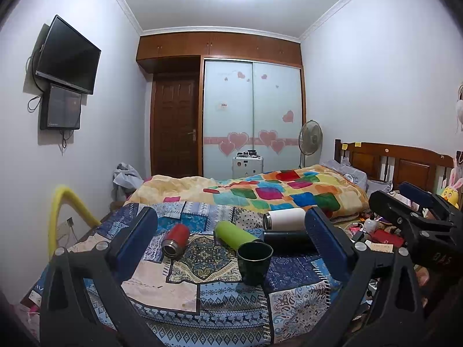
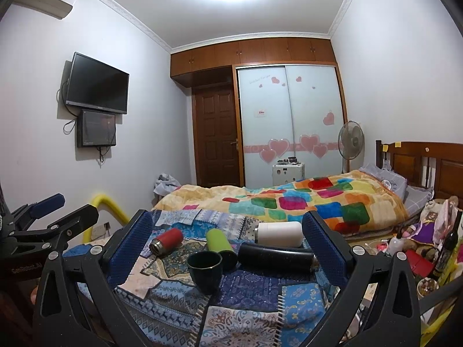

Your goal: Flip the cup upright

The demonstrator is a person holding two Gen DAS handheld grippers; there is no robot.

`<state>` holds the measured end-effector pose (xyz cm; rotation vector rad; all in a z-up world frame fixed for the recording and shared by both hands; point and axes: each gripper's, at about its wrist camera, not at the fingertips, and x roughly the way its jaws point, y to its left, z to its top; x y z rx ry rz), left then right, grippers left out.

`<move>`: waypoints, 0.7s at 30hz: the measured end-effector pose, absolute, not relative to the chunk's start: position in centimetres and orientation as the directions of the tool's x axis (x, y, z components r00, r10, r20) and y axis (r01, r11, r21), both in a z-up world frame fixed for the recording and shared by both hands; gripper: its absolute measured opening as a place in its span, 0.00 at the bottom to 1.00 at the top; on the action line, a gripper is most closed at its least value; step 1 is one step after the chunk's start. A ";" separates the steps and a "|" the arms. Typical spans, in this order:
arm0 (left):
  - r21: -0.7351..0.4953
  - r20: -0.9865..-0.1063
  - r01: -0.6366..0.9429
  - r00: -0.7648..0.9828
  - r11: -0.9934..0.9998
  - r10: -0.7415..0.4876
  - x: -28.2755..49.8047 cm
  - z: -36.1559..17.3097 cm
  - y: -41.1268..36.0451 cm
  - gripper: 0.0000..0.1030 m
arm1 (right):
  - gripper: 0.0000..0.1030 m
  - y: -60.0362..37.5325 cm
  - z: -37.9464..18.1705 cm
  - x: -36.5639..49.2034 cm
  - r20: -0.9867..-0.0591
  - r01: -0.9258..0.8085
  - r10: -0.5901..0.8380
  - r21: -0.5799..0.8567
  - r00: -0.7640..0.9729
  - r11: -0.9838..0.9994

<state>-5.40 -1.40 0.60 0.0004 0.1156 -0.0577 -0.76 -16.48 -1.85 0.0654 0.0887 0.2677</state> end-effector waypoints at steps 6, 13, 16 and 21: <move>-0.003 -0.116 0.058 0.992 0.998 -0.058 -5.3 0.5 -1.5 1.00 | 1.00 -16.6 -1.7 -0.7 -0.078 -0.259 0.265 0.077 0.961 0.963; -0.009 -0.118 0.058 0.991 0.998 -0.058 -5.3 0.4 -1.7 1.00 | 1.00 -16.6 -1.7 -0.7 -0.078 -0.260 0.266 0.077 0.961 0.962; -0.008 -0.119 0.058 0.991 0.998 -0.059 -5.2 0.5 -1.8 1.00 | 1.00 -16.7 -1.6 -0.8 -0.079 -0.262 0.268 0.077 0.960 0.962; -0.014 -0.125 0.062 0.990 0.998 -0.064 -5.1 0.5 -2.0 1.00 | 1.00 -16.6 -1.5 -0.9 -0.077 -0.265 0.271 0.079 0.960 0.961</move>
